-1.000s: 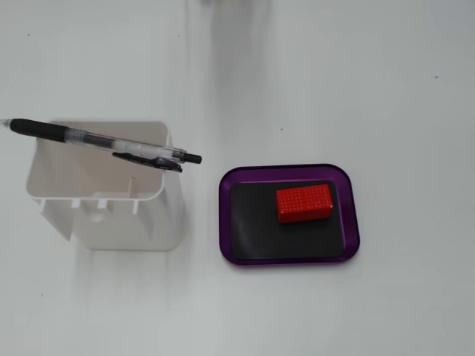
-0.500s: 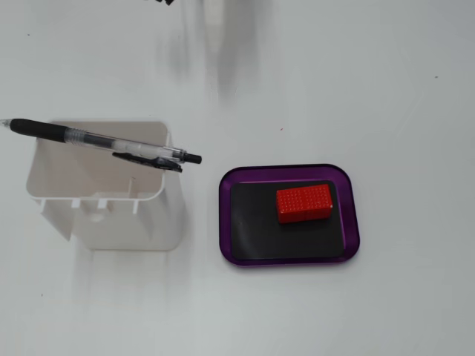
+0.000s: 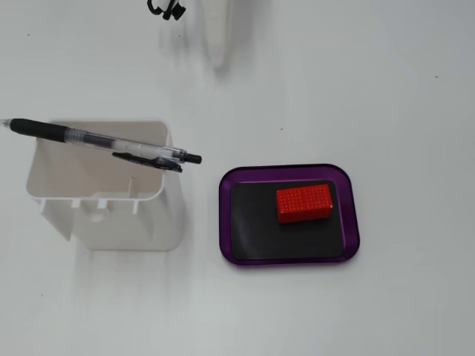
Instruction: Pick up the pen and put it in the pen holder.
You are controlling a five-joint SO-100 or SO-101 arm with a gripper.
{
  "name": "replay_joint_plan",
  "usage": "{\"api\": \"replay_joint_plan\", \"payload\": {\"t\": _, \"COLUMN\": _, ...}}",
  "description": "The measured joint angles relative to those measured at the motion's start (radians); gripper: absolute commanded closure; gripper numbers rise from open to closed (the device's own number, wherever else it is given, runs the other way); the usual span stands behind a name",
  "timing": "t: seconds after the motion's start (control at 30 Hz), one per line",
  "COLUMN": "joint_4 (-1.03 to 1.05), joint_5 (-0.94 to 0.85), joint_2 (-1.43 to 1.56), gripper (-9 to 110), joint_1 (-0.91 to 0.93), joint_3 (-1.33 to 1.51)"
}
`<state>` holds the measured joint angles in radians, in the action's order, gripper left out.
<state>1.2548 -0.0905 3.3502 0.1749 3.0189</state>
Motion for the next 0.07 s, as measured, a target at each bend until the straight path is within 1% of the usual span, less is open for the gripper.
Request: {"api": "replay_joint_plan", "payload": {"t": 0.07, "joint_4": 0.000, "joint_5": 0.000, "joint_2": 0.000, "gripper": 102, "joint_1": 0.000, "joint_3": 0.000}}
